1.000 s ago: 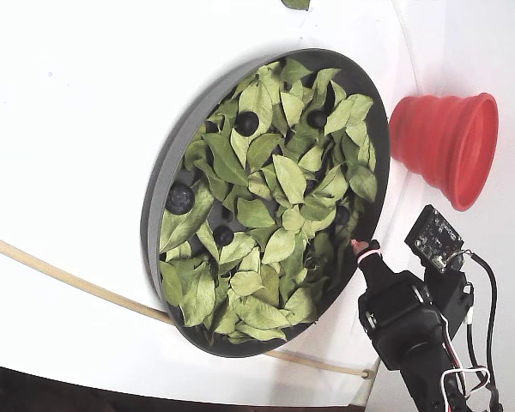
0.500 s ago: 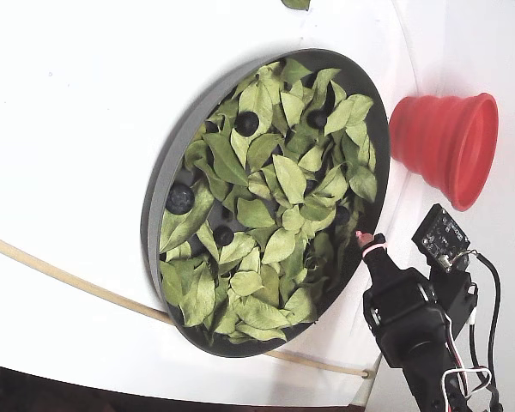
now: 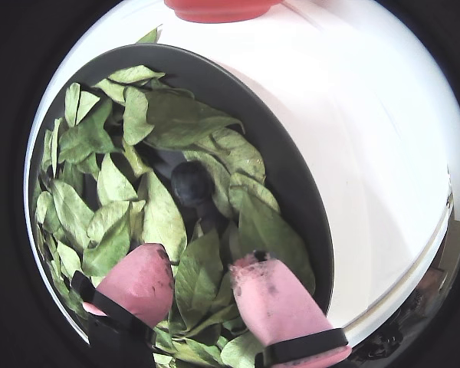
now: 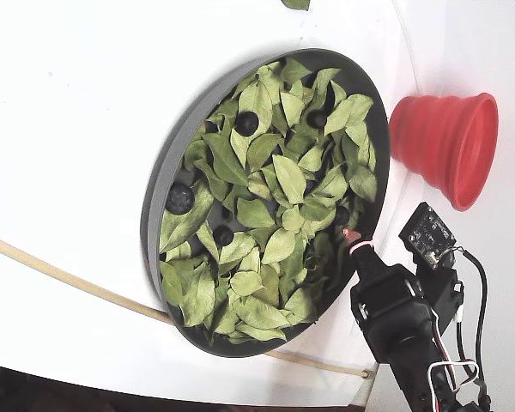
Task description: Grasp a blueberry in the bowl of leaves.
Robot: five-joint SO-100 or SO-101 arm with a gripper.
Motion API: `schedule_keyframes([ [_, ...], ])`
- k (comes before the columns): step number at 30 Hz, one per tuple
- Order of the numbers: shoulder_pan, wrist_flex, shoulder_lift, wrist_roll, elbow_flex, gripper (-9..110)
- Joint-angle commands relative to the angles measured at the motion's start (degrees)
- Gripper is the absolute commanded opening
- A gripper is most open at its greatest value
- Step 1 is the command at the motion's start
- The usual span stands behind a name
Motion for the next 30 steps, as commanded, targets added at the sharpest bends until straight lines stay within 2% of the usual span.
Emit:
schedule_keyframes([
  [1, 1.6, -1.1, 0.4, 0.7, -4.5, 15],
  [30, -0.2, -1.3, -9.1, 6.4, -15.7, 18],
])
